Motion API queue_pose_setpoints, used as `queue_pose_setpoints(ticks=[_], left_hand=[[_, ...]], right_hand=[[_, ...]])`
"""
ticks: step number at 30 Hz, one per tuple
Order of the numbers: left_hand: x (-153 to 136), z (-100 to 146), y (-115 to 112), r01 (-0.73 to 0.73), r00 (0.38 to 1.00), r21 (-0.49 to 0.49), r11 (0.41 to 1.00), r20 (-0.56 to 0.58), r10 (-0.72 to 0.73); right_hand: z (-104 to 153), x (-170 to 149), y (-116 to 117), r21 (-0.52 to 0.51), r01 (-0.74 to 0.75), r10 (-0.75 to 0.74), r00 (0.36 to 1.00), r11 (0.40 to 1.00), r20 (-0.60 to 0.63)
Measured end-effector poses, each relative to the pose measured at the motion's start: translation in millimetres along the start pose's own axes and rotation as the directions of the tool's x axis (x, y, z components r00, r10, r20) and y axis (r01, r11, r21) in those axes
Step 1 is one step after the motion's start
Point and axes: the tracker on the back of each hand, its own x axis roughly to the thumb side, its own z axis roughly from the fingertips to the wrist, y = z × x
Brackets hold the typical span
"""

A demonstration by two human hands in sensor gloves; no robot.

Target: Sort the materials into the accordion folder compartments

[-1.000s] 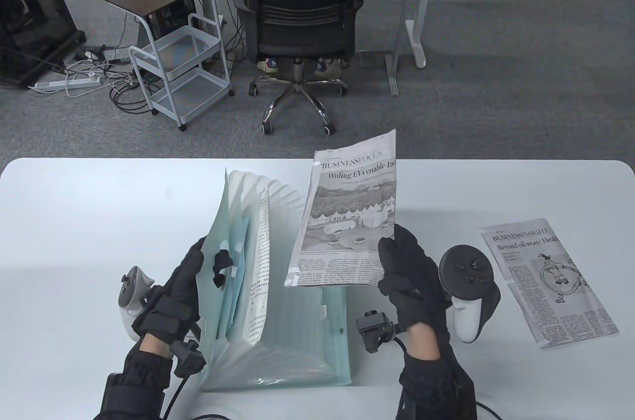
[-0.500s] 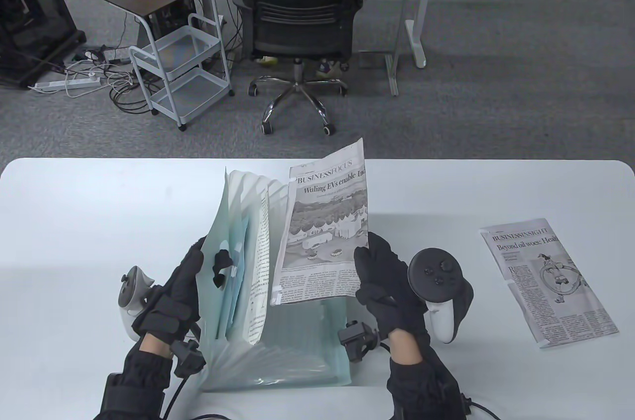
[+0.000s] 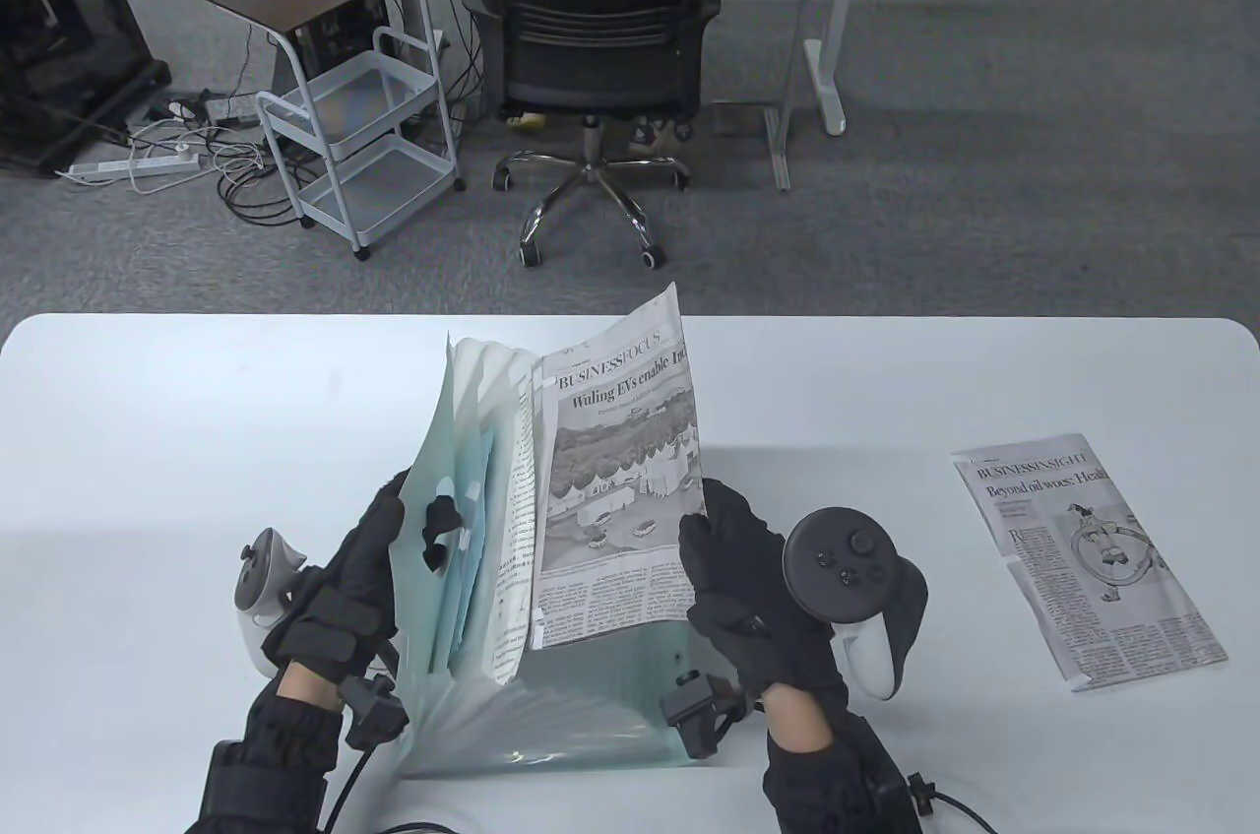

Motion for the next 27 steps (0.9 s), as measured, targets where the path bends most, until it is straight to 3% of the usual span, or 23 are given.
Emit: queue_pose_setpoints(ticks=[4,27], left_hand=[[0,0,0,-0.002,1.0,0.001,1.0,0.001,0.002],[0,0,0,-0.001,1.0,0.0,1.0,0.0,0.001]], right_hand=[[3,6,2,-0.005,-0.058,0.058,0.998,0.998,0.004],[-3,8,30,0.098,-0.091,0.091,0.996,0.991,0.001]])
